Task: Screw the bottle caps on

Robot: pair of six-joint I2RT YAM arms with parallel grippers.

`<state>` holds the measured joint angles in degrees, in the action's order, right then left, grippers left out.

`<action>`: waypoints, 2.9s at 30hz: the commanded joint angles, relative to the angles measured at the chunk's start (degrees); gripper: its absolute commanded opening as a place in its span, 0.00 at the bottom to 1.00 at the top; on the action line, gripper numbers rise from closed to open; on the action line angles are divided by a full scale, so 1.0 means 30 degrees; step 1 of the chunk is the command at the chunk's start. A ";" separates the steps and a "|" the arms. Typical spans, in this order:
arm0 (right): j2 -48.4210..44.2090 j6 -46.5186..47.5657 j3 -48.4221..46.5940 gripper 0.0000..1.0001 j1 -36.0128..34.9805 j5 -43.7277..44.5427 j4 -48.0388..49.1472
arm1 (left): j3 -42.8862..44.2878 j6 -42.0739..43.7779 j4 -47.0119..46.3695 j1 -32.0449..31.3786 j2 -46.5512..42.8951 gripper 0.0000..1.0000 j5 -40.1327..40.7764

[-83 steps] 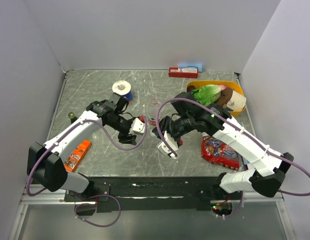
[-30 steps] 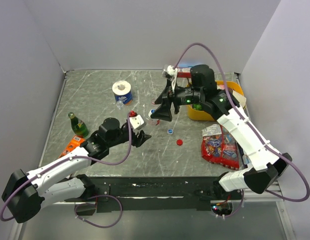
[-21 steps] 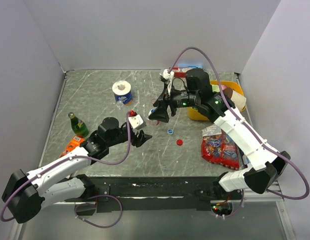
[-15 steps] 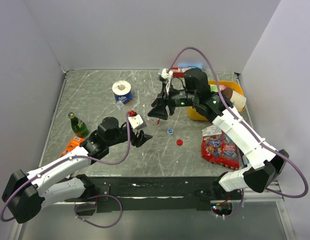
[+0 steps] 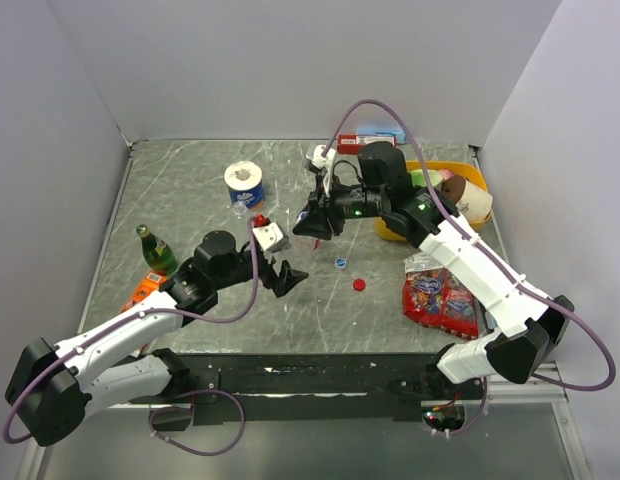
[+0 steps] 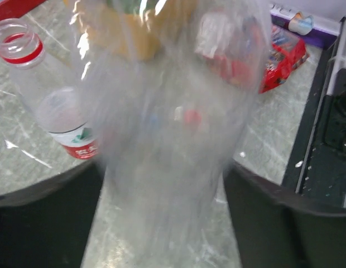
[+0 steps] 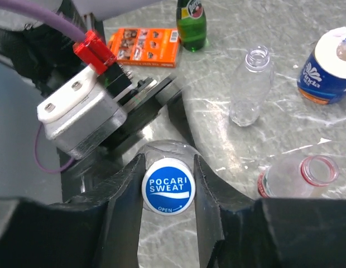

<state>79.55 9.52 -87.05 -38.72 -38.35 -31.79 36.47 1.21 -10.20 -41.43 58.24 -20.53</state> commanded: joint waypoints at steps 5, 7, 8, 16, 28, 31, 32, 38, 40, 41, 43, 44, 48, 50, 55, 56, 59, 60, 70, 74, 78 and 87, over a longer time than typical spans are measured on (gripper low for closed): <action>-0.1230 0.5871 -0.4119 0.02 0.3147 0.0859 -0.5830 | 0.0881 0.0035 0.2777 0.1588 -0.1071 0.96 -0.0505; -0.1554 0.6637 -0.3565 0.00 0.3879 0.1005 -0.6247 | 0.0735 0.0444 0.4273 0.2060 -0.1686 0.96 -0.0946; -0.1613 0.6700 -0.3360 0.00 0.4057 0.1266 -0.6423 | 0.0706 0.0619 0.4626 0.2410 -0.1891 0.96 -0.1180; -0.1000 0.7080 -0.0226 0.00 0.5727 0.2441 -0.2504 | 0.1407 0.1267 0.5597 0.2851 -0.2421 0.96 -0.0685; 0.2834 0.6466 0.0775 0.03 0.6901 0.1065 0.3713 | 0.3224 0.0914 0.5917 0.5341 -0.1308 0.96 -0.0772; 0.3395 0.6465 0.0830 0.10 0.6901 0.1123 0.4061 | 0.3401 0.0914 0.6094 0.5693 -0.1161 0.96 -0.0977; 0.3454 0.6524 0.1238 0.18 0.6930 0.1239 0.4615 | 0.3459 0.0972 0.6094 0.5753 -0.1132 0.96 -0.1035; 0.4801 0.6729 0.1416 0.35 0.6930 0.2089 0.5264 | 0.3576 0.1206 0.6153 0.6222 -0.0839 0.96 -0.1241; 0.5064 0.6846 0.1505 0.35 0.6901 0.2089 0.5441 | 0.3635 0.1324 0.6095 0.6309 -0.0663 0.96 -0.1270; 0.5211 0.6847 0.1476 0.36 0.6930 0.2089 0.5383 | 0.3693 0.1324 0.6094 0.6339 -0.0605 0.96 -0.1241; 0.5649 0.6759 0.1388 0.36 0.6901 0.2206 0.5207 | 0.3723 0.1353 0.6036 0.6427 -0.0458 0.96 -0.1241; 0.5826 0.6730 0.1330 0.36 0.6901 0.2294 0.5148 | 0.3781 0.1295 0.6006 0.6456 -0.0400 0.96 -0.1241; 0.6208 0.6409 0.1563 0.44 0.6930 0.2528 0.5323 | 0.3810 0.1295 0.6064 0.6603 -0.0311 0.96 -0.1008; 0.6267 0.6232 0.1622 0.52 0.6930 0.2675 0.5353 | 0.3898 0.1266 0.6269 0.6632 -0.0282 0.96 -0.0715; 0.6063 0.5880 0.1740 0.66 0.6930 0.2792 0.5412 | 0.3898 0.1120 0.6124 0.6807 -0.0340 0.96 -0.0158; 0.6091 0.5880 0.1653 0.66 0.6959 0.2792 0.5353 | 0.3899 0.1119 0.6065 0.6837 -0.0340 0.96 -0.0157; 0.5974 0.5880 0.1448 0.67 0.6930 0.2792 0.5237 | 0.3957 0.1148 0.6123 0.6954 -0.0369 0.96 -0.0303; 0.5945 0.5909 0.1360 0.68 0.6930 0.2792 0.5178 | 0.3957 0.1148 0.6123 0.6983 -0.0370 0.96 -0.0362; 0.4950 0.5530 -0.1655 0.76 0.6989 0.3556 0.4679 | 0.5008 0.0943 0.6738 0.7627 -0.1043 0.96 -0.0128; 0.4744 0.3950 -0.3470 0.79 0.6726 0.2589 0.4474 | 0.5977 0.0506 0.6914 0.8242 -0.1336 0.96 0.0076; 0.4539 0.3653 -0.3827 0.80 0.4770 0.2003 0.4532 | 0.7440 -0.1163 0.6680 0.9586 -0.1600 0.96 0.1392; 0.6263 0.1691 -0.4090 0.81 0.0049 0.3343 0.6432 | 1.0461 -0.3041 0.6534 1.2461 -0.1629 0.96 0.2890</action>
<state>96.01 18.79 -96.79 -34.59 -30.68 -17.45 65.14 -4.01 10.96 -6.04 54.74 -13.85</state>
